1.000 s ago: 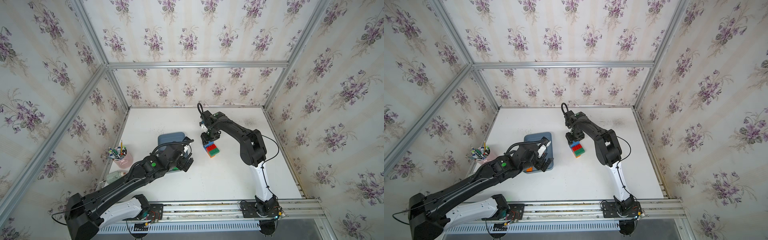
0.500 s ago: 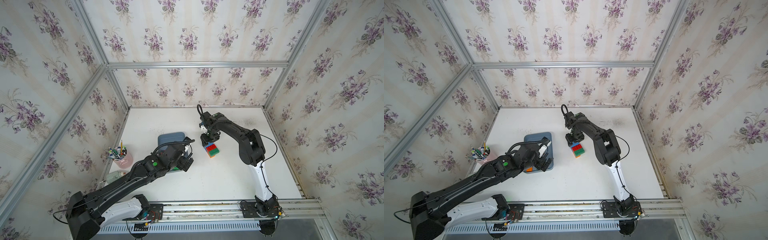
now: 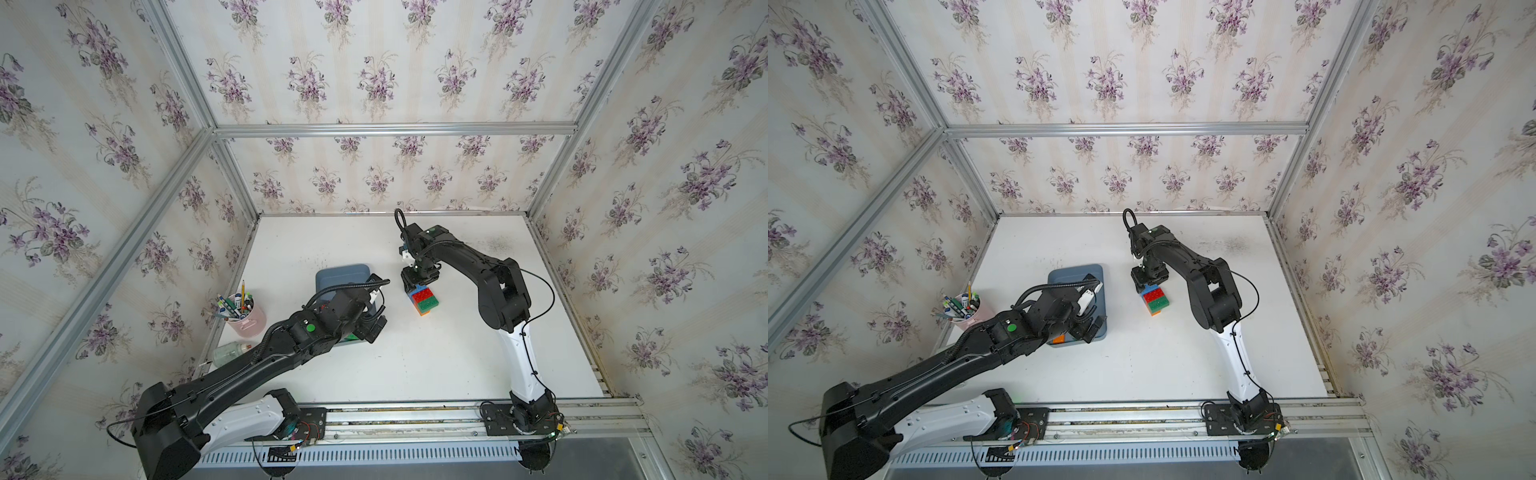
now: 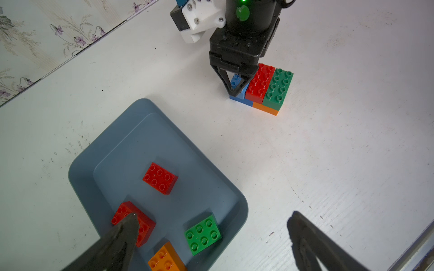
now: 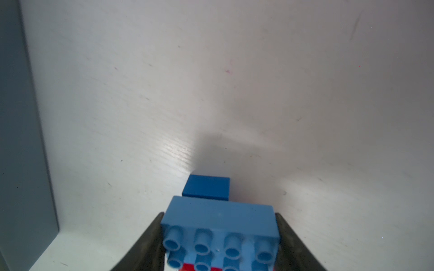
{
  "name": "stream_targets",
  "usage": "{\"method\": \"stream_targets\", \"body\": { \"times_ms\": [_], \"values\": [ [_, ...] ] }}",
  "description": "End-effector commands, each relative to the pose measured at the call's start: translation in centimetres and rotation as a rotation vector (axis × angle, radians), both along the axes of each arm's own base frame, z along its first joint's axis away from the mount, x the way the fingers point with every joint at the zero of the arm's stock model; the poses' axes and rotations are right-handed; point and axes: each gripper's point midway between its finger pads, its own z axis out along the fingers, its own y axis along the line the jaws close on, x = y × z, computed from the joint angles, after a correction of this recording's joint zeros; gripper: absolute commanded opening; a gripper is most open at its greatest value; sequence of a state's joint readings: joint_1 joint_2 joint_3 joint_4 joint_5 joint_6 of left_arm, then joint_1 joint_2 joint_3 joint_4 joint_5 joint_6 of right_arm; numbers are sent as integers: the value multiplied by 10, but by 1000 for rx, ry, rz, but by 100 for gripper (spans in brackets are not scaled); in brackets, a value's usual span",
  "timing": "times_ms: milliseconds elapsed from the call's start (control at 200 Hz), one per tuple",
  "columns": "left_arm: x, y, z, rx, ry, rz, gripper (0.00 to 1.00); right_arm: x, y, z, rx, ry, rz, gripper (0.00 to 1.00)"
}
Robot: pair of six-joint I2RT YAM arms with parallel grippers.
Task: Assemble a rectangle with lego
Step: Assemble the lego brick with the lego brick.
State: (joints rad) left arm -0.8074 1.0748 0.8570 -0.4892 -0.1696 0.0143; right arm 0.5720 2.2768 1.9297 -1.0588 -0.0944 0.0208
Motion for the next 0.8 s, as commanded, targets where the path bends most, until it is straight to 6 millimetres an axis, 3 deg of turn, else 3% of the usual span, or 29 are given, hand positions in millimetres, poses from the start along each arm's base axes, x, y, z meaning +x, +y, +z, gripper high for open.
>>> {"method": "stream_targets", "body": {
  "times_ms": [0, 185, 794],
  "values": [
    [4, -1, 5, -10, -26, 7, 100, 3, 3, 13, 27, -20, 0, 47],
    [4, -1, 4, -10, -22, 8, 100, 5, -6, 19, 5, -32, -7, 47],
    [5, -1, 3, -4, -22, 13, 100, -3, -14, -3, -39, 14, -4, 47]
  ]
}}
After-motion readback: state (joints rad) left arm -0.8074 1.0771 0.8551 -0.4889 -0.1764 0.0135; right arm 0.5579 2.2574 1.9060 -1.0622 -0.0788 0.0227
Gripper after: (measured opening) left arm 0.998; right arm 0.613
